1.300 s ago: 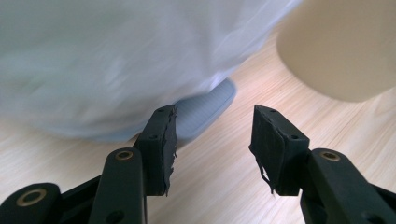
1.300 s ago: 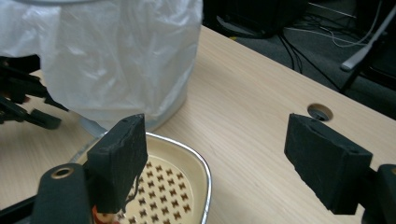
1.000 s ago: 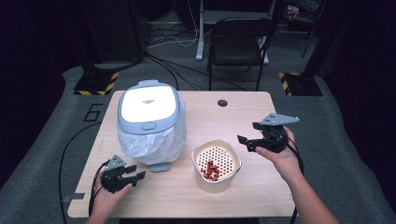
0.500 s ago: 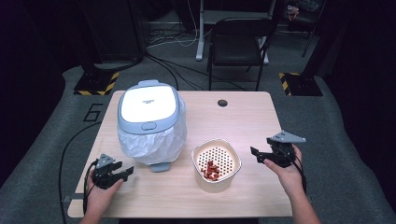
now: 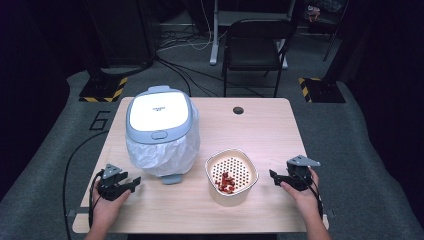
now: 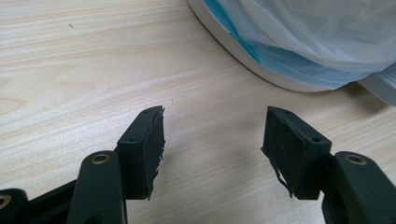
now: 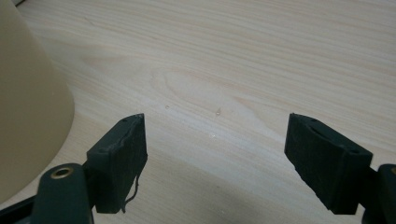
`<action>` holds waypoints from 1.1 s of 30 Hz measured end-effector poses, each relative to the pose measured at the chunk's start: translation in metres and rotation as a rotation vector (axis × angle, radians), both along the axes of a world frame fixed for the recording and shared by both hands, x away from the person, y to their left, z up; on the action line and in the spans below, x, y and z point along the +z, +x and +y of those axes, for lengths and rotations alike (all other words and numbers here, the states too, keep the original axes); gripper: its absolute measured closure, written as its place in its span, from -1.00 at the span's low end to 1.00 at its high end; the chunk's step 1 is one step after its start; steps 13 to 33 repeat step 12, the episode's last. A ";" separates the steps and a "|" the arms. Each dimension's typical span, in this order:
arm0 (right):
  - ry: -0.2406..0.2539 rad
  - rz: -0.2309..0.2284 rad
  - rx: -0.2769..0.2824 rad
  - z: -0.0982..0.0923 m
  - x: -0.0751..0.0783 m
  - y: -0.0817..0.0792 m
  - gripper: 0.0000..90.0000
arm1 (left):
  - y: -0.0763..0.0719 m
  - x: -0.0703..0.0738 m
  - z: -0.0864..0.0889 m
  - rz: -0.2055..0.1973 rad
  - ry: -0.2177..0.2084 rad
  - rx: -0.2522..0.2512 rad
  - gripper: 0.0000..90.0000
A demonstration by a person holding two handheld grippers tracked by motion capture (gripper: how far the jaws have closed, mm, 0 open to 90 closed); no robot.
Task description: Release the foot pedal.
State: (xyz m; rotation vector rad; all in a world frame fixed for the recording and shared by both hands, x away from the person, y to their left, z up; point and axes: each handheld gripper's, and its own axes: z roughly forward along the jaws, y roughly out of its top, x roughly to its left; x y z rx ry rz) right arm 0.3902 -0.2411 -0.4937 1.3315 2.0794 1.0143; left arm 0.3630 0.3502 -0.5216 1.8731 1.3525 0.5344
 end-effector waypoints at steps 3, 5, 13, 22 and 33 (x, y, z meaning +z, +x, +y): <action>0.006 0.012 -0.009 -0.001 -0.004 0.000 -0.54 | 0.001 0.000 0.001 -0.003 -0.005 0.012 -0.15; 0.010 0.017 -0.013 -0.002 -0.008 0.001 -0.54 | 0.001 0.001 0.003 0.006 0.014 0.006 -0.17; 0.010 0.057 -0.031 -0.005 -0.019 -0.001 -0.56 | 0.007 -0.002 0.004 -0.018 0.016 0.052 -0.20; 0.010 0.057 -0.031 -0.005 -0.019 -0.001 -0.56 | 0.007 -0.002 0.004 -0.018 0.016 0.052 -0.20; 0.010 0.057 -0.031 -0.005 -0.019 -0.001 -0.56 | 0.007 -0.002 0.004 -0.018 0.016 0.052 -0.20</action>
